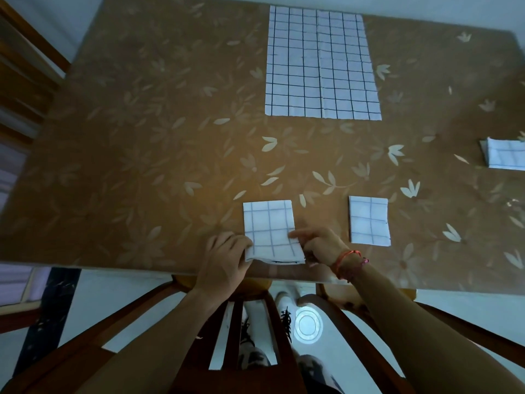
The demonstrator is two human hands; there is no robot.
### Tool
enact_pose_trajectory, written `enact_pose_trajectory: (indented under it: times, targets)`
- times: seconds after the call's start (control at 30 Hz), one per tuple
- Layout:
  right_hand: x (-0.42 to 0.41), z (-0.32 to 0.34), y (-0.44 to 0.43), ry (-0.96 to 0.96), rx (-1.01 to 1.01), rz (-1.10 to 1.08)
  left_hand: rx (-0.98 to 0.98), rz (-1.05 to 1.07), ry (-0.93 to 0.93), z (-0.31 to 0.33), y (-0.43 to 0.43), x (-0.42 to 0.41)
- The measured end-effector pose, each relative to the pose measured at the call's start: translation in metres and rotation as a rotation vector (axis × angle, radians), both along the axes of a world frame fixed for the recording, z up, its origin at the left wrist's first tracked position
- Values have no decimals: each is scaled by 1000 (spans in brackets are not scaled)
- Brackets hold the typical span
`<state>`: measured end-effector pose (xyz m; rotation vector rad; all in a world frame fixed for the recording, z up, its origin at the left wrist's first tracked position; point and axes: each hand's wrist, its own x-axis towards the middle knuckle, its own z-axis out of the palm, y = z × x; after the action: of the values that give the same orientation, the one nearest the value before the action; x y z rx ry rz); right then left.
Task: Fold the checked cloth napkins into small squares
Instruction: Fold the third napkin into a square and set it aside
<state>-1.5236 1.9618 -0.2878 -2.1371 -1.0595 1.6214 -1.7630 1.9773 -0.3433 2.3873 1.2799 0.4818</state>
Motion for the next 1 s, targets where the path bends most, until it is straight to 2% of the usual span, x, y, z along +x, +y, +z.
enact_pose_trajectory:
  times: [0.13,0.2,0.3,0.4,0.6,0.77,0.83,0.93,1.0]
  targets:
    - [-1,4,-4,-170,58,123,-3,23,-34,3,1,-1]
    - [-3,-2,-8,-299,180,152,-28,50,-29,5,2,0]
    - [-5,-15,-10,-334,257,205,-88,145,-25,4,6,2]
    - [-7,-17,-4,-326,341,94,-202,237,-53,1,14,4]
    - [-11,-21,8,-269,275,-16,-262,269,-206,2,29,7]
    - [-13,-30,15,-338,217,-38,-314,269,-186,-7,37,4]
    - [-13,-34,18,-346,185,-46,-213,238,-128,-6,38,2]
    - [-12,-38,20,-342,171,-70,69,93,7,-4,38,-1]
    - [-12,-39,21,-336,165,-85,140,-30,85,-6,39,-2]
